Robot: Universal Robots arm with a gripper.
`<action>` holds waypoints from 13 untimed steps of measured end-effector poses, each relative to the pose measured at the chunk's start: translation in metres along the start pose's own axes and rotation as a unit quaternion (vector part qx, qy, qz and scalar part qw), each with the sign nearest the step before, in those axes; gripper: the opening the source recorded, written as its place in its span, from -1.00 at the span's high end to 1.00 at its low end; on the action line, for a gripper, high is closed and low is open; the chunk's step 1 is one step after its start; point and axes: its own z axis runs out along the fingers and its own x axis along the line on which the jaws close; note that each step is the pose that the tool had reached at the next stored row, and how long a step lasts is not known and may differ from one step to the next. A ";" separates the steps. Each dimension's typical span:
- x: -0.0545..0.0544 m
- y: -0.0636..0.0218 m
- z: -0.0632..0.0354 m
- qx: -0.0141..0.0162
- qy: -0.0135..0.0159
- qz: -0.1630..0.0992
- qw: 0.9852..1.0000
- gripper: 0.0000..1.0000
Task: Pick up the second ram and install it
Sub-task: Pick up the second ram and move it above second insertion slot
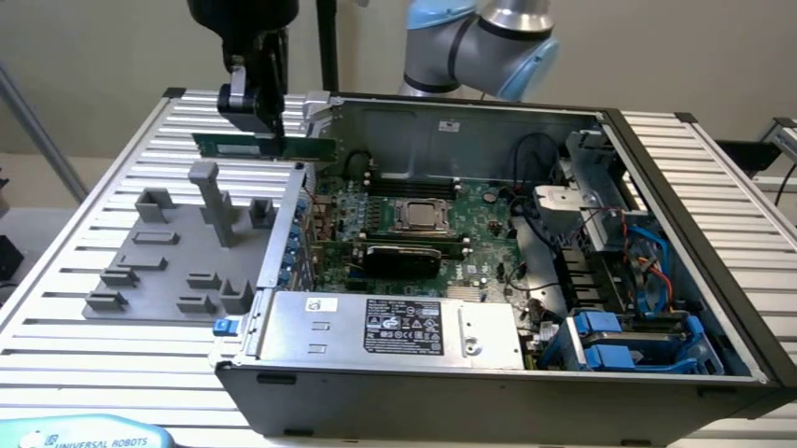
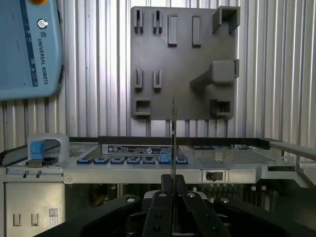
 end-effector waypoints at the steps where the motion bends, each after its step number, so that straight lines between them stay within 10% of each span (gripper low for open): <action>1: 0.000 -0.0045 -0.0001 0.000 0.000 0.000 1.000 0.73; 13: -0.012 -0.0571 0.0009 0.000 0.000 0.000 1.000 0.73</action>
